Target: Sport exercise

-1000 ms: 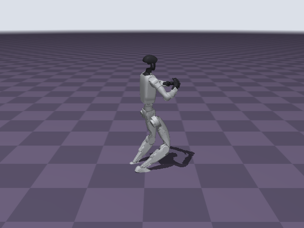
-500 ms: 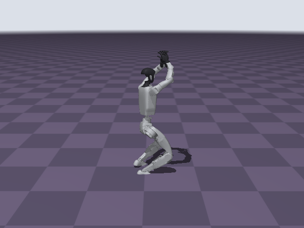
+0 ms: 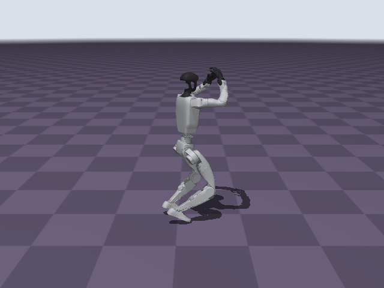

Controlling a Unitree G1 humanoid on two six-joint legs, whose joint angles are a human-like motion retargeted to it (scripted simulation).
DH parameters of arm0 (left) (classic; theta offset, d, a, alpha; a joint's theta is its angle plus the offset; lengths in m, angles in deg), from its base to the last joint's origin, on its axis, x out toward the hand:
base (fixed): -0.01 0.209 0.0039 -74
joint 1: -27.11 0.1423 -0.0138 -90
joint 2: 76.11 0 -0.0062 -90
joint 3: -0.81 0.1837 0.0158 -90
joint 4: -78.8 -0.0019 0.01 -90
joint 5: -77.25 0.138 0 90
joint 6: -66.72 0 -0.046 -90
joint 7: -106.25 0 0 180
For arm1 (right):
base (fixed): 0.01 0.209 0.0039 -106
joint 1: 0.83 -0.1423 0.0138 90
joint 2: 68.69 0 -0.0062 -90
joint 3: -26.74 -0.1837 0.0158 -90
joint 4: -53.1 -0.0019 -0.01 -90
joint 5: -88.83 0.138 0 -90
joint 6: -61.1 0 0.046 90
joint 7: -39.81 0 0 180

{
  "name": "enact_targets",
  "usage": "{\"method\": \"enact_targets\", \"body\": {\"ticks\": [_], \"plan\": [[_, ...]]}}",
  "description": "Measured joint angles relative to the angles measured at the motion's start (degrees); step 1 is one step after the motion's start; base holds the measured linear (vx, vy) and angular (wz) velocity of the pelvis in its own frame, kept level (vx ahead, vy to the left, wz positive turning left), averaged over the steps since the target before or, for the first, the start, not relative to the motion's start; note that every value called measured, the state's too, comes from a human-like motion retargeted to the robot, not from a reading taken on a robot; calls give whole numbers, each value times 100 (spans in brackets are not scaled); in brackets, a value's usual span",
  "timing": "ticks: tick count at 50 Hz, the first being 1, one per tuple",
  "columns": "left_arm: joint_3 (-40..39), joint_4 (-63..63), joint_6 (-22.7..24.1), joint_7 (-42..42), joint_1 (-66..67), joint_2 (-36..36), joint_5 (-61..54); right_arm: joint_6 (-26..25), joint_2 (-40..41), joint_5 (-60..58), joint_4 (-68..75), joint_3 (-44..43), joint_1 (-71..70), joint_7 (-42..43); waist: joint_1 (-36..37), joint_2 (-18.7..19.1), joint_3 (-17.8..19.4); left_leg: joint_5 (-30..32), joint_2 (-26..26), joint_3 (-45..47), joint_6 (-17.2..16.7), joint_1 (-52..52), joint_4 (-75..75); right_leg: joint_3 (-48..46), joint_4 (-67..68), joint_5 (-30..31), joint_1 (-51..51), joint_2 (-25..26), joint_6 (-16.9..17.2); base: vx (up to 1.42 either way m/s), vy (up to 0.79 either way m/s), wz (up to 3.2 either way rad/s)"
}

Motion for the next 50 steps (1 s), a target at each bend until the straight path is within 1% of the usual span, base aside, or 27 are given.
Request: {"method": "enact_targets", "body": {"ticks": [3, 5, 7, 9, 12, 15, 19, 23, 27, 32, 38, 43, 46, 50], "plan": [[-1031, 876, -118, -21, 1385, -228, 277, -97, 253, -546, -873, -870, 1060, 227, 146, -27, 206, -1194, 21, 114, 519, -20, 353, -6, 322, -907, 33, -128, -310, -10, 5, -24], [-1770, 1450, -159, -8, 2459, -575, 515, -176, 484, -906, -1421, -1432, 1913, 334, 183, -94, 324, -1528, -17, 228, 784, -214, 482, -5, 536, -1200, -103, -362, -434, -19, 6, 15], [-2405, 1948, -171, 95, 3594, -1019, 705, -246, 761, -1240, -1867, -1933, 2879, 357, 183, -181, 349, -1528, -99, 319, 950, -416, 344, 16, 537, -1215, -316, -555, -463, -19, 6, 34], [-2876, 2341, -206, 308, 4684, -1427, 781, -306, 1057, -1438, -2201, -2315, 3852, 270, 220, -221, 341, -1528, -180, 346, 992, -490, 152, 14, 440, -1215, -432, -644, -469, -11, 4, 10], [-3287, 2670, -330, 699, 6051, -1840, 829, -413, 1434, -1513, -2466, -2616, 5125, 22, 300, -208, 346, -1518, -248, 350, 923, -384, -185, -65, 214, -1187, -365, -698, -402, 0, 0, 0], [-3432, 2688, -496, 1083, 6997, -1985, 911, -522, 1691, -1393, -2465, -2649, 6052, -289, 354, -154, 402, -1367, -300, 319, 790, -135, -653, -136, -189, -937, -163, -654, -252, 0, 0, 0], [-3289, 2384, -754, 1516, 7726, -1961, 1080, -688, 1889, -1324, -2166, -2428, 6826, -607, 351, -28, 441, -1169, -324, 235, 658, 139, -1155, -71, -733, -783, 16, -411, -104, 0, 0, 0], [-2935, 1923, -1004, 1847, 8078, -1857, 1352, -911, 2014, -1374, -1658, -2007, 7239, -831, 315, 126, 435, -1058, -259, 159, 582, 273, -1464, 41, -1227, -731, 89, -99, -64, -1, -1, -3], [-2481, 1394, -1204, 2112, 8167, -1770, 1658, -1138, 2085, -1563, -1067, -1475, 7372, -976, 267, 273, 402, -1006, -124, 94, 496, 302, -1624, 78, -1606, -698, 135, 190, -134, -3, -7, -15], [-1996, 729, -1329, 2260, 8083, -1752, 2061, -1331, 2079, -1858, -452, -876, 7306, -1104, 223, 458, 394, -995, 128, -27, 381, 217, -1586, 56, -1924, -665, 169, 571, -301, -5, -8, -18], [-1630, -7, -1351, 2230, 7955, -1809, 2513, -1407, 1925, -2033, 37, -462, 7209, -1166, 239, 711, 479, -1003, 462, -314, 211, 74, -1239, 46, -2163, -568, 249, 1112, -490, -5, -8, -24], [-1471, -609, -1356, 2130, 7949, -1901, 2774, -1413, 1760, -2198, 520, -413, 7372, -1098, 215, 849, 517, -1070, 513, -577, 117, 125, -1121, 123, -2300, -462, 267, 1436, -587, -5, -5, -25], [-1415, -1085, -1352, 1985, 8017, -1997, 2898, -1391, 1702, -2410, 960, -491, 7573, -955, 130, 858, 507, -1083, 482, -554, 137, 222, -1249, 196, -2323, -403, 227, 1473, -610, -4, 0, -4], [-1439, -1931, -1299, 1641, 8128, -2149, 3119, -1354, 1722, -2893, 1762, -673, 7885, -603, -88, 740, 472, -1070, 290, -394, 245, 351, -1621, 345, -2195, -378, 74, 1294, -592, -7, 3, 12]]}}
